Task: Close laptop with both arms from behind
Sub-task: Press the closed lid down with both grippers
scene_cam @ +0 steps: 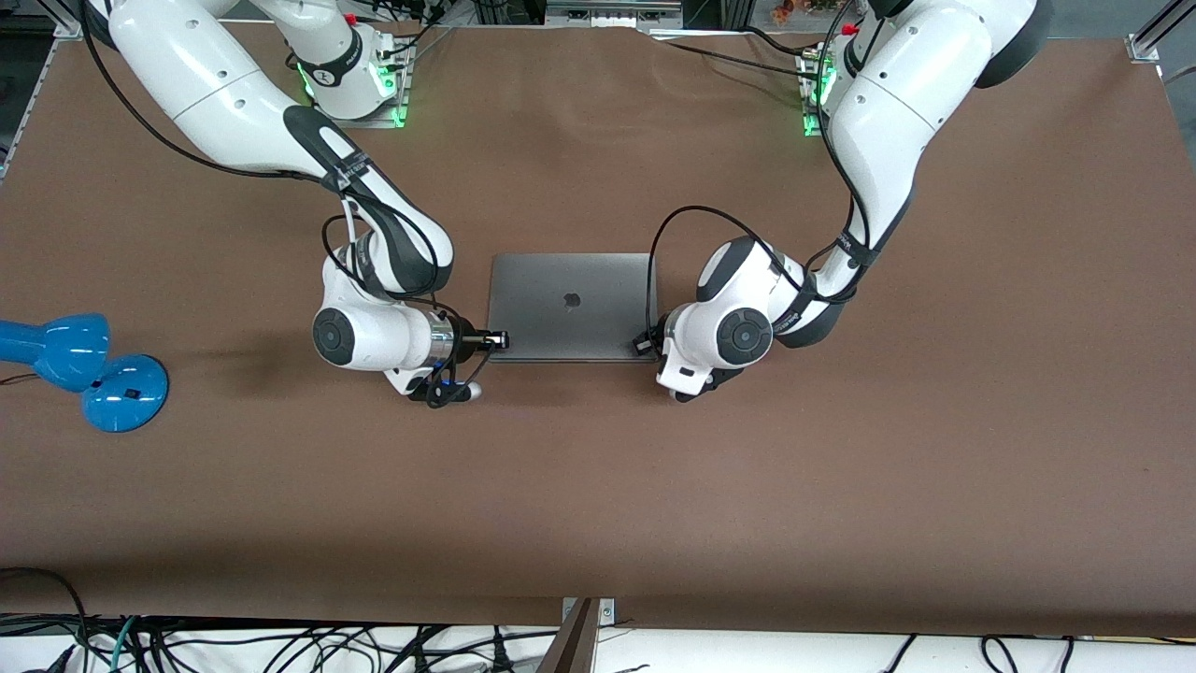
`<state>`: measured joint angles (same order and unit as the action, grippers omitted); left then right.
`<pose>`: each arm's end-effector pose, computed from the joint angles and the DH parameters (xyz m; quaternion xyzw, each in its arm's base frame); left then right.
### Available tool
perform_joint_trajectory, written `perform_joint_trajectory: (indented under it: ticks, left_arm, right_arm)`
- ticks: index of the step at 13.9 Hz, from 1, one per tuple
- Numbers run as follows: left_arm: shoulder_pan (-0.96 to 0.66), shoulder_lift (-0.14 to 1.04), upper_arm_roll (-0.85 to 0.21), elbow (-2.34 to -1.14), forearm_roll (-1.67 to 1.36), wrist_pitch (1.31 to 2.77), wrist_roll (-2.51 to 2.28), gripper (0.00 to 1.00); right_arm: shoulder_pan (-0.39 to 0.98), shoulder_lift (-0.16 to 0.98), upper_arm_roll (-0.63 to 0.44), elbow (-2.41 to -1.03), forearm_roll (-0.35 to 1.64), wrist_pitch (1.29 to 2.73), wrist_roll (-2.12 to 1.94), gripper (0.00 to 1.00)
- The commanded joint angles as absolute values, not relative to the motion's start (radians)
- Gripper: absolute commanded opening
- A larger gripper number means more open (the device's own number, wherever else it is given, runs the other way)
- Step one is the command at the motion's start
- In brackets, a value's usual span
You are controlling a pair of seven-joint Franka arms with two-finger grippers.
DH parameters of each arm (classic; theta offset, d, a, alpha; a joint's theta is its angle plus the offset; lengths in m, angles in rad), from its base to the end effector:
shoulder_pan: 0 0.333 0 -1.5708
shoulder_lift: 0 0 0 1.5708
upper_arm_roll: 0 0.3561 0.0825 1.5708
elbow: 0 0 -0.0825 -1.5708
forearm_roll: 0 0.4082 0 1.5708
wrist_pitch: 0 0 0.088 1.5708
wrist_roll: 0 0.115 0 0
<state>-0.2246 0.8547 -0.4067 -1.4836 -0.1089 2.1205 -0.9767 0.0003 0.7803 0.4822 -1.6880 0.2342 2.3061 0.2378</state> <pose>0.6269 -0.4006 0.1893 0.9446 0.2488 -0.1977 0.0815 0.6434 0.3005 0.1861 -0.9672 0.0159 0.1326 0.2161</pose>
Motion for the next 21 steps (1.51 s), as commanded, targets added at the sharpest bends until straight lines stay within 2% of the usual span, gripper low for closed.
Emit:
perform_joint_trajectory:
  ticks: [1, 10, 11, 12, 13, 14, 15, 16, 18, 21]
  left_arm:
    - [-0.247, 0.879, -0.394, -1.442, -0.072, 2.138, -0.999, 0.00]
    - [-0.262, 0.897, -0.360, -1.442, -0.072, 2.163, -0.988, 0.01]
    - [-0.262, 0.897, -0.360, -1.442, -0.072, 2.163, -0.992, 0.18]
    - [-0.258, 0.888, -0.360, -1.442, -0.071, 2.161, -0.999, 0.67]
    - [-0.246, 0.873, -0.360, -1.442, -0.066, 2.157, -0.985, 1.00]
    - [-0.235, 0.861, -0.362, -1.442, -0.066, 2.148, -0.976, 1.00]
    - [-0.233, 0.850, -0.361, -1.442, -0.064, 2.128, -0.947, 1.00]
    - [-0.227, 0.838, -0.360, -1.442, -0.066, 2.106, -0.907, 1.00]
    - [-0.209, 0.793, -0.359, -1.465, -0.058, 2.054, -0.833, 1.00]
    - [-0.189, 0.692, -0.367, -1.555, 0.040, 2.043, -0.827, 1.00]
  right_arm:
    - [0.012, 0.807, 0.479, -1.654, 0.221, 2.306, 0.235, 0.00]
    - [0.032, 0.848, 0.460, -1.631, 0.224, 2.350, 0.238, 0.00]
    - [0.031, 0.844, 0.460, -1.628, 0.227, 2.342, 0.241, 0.01]
    - [0.032, 0.836, 0.460, -1.628, 0.230, 2.339, 0.242, 0.06]
    - [0.032, 0.818, 0.459, -1.628, 0.232, 2.333, 0.244, 0.18]
    - [0.034, 0.793, 0.457, -1.628, 0.224, 2.309, 0.259, 0.41]
    - [0.034, 0.764, 0.440, -1.628, 0.219, 2.283, 0.265, 0.71]
    - [0.034, 0.729, 0.433, -1.634, 0.206, 2.273, 0.259, 0.82]
    - [0.034, 0.652, 0.422, -1.641, 0.163, 2.212, 0.249, 0.99]
    - [0.028, 0.516, 0.391, -1.643, 0.118, 2.055, 0.250, 1.00]
